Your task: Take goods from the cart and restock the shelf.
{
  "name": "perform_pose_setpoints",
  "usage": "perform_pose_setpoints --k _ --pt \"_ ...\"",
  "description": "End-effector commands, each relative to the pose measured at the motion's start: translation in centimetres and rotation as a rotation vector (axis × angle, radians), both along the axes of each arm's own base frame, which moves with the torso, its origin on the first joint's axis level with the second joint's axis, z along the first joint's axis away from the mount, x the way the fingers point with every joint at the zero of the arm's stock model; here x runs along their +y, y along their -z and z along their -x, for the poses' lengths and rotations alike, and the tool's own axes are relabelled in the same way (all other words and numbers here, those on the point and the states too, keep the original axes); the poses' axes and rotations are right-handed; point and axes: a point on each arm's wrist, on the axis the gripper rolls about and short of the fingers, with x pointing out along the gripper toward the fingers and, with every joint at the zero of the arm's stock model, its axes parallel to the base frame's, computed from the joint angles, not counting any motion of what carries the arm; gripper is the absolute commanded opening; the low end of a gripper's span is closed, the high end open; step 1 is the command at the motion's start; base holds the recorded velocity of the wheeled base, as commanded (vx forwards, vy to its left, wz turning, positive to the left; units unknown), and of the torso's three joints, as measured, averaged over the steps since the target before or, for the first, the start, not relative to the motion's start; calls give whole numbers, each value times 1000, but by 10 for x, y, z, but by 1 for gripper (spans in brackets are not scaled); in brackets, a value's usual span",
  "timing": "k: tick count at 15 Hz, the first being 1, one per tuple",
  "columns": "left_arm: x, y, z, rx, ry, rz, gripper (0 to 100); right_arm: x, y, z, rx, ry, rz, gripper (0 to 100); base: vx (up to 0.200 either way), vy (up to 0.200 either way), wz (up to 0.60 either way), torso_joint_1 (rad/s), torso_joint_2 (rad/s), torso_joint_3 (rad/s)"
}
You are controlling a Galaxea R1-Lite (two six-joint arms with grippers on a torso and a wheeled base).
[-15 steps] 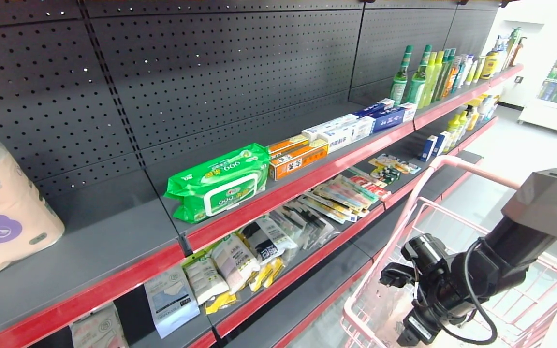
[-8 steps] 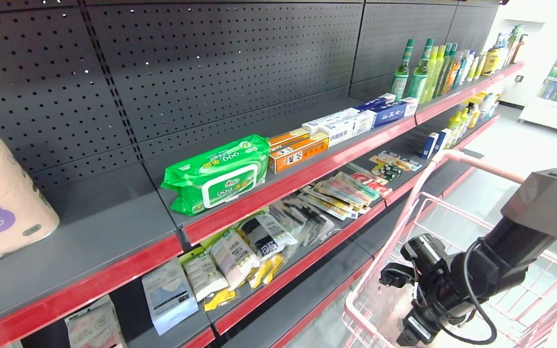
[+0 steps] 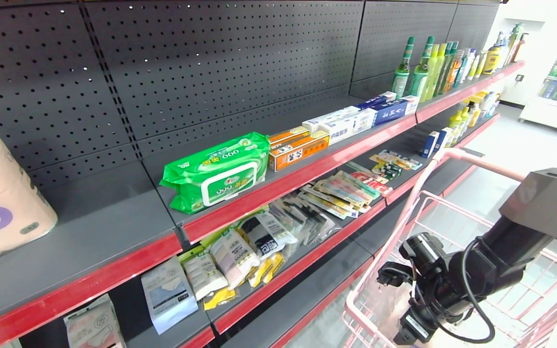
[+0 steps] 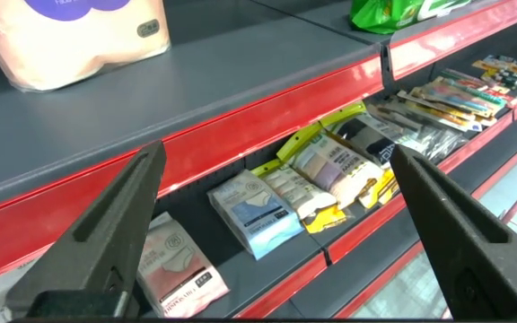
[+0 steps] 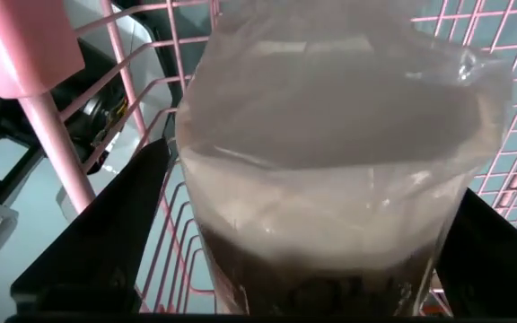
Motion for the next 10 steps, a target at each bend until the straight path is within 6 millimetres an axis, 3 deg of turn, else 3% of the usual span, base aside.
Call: perform_pose_setpoints --k 1,7,8,10 --pt "0 0 0 1 -1 1 100 -1 4 0 8 0 23 100 0 0 0 0 0 0" --pt "0 0 0 1 -1 1 100 -2 6 1 15 -7 41 100 0 0 0 0 0 0" --pt "0 0 0 1 -1 1 100 -2 7 3 8 -8 36 0 0 0 0 0 0 0" --pt "0 0 0 1 -1 1 100 -3 10 4 -26 -1 27 0 0 0 0 0 0 0"
